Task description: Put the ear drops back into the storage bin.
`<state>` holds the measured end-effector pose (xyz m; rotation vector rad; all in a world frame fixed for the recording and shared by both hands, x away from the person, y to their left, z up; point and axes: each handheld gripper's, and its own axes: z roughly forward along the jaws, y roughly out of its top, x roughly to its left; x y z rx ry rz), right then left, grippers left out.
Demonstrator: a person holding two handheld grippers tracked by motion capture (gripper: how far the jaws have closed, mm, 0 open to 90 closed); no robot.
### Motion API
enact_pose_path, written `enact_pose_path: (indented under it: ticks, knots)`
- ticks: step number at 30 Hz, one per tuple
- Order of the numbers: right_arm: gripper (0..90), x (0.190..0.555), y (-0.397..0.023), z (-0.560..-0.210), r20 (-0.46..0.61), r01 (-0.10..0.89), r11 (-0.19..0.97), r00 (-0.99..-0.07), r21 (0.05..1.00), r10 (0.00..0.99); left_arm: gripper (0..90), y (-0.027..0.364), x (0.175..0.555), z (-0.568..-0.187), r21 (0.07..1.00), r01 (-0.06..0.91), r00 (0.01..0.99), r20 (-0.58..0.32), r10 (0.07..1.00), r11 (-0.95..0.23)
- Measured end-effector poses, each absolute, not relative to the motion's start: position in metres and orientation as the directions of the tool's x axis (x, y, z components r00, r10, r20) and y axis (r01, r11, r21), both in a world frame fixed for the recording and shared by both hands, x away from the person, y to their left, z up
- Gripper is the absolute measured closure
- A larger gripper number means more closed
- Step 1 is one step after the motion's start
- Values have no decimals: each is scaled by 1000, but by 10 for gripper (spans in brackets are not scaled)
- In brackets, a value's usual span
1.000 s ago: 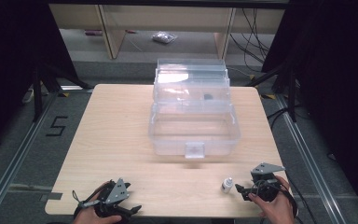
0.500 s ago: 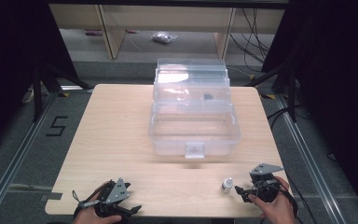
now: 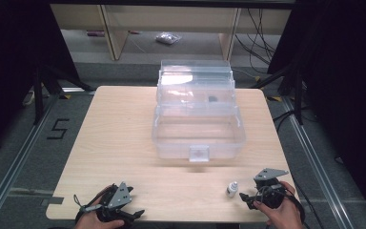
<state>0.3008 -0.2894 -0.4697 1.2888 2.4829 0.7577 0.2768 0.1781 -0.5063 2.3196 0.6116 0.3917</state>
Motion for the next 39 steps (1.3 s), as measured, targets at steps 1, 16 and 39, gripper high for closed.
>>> enact_pose_path:
  ticks: [1,16,39]
  knots:
    - [231,300,-289,-469,24,687,479,-584,547,811,167,178,277,-506,694,317,843,106,527,-646]
    - [247,297,-272,-460,-18,625,574,-668,530,744,166,178,277,-508,690,336,836,96,541,-641]
    - [340,318,-233,-443,-103,562,741,-767,368,634,166,178,278,-508,688,323,842,106,529,-650]
